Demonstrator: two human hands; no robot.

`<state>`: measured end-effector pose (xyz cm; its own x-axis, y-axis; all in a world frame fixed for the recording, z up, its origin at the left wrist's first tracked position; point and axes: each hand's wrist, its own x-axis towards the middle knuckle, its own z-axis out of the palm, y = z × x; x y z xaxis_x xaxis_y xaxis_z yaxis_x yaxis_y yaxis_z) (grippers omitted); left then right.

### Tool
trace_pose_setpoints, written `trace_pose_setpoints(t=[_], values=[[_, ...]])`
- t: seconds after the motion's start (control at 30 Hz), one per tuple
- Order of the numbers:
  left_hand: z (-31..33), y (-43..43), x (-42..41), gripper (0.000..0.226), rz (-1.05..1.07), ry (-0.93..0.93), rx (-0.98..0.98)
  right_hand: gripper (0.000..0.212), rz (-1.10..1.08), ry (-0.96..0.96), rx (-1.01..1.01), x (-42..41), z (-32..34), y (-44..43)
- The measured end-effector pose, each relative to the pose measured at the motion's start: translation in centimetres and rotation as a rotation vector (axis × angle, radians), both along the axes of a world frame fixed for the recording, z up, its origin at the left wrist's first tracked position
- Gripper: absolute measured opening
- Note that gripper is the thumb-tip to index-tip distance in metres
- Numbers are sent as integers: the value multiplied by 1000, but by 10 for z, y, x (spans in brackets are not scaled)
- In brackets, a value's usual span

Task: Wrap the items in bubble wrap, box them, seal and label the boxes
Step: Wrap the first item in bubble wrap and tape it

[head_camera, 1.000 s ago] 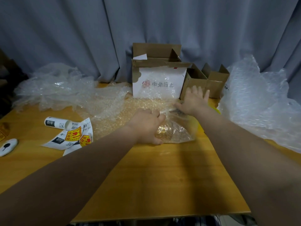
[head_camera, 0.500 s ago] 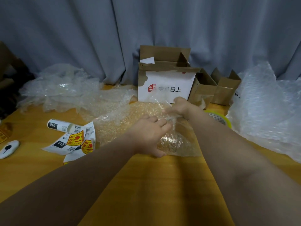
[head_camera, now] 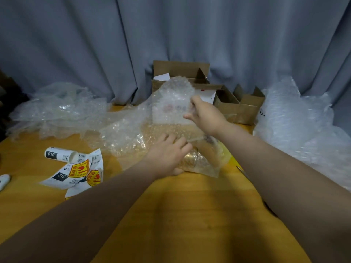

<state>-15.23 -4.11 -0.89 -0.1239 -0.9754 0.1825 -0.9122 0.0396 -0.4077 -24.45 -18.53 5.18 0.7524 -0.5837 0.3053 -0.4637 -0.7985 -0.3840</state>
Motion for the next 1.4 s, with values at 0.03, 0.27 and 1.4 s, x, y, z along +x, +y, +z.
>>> trace_pose_setpoints(t=[0.03,0.27,1.4], values=[[-2,-1,0,72,2,6,-8,34,-4,-8,37,-2,0,1],[-13,4,2,75,-4,46,-53,113,-549,253,96,-54,-15,-11],[1,10,16,60,34,717,25,36,-416,-525,602,-44,-39,71]])
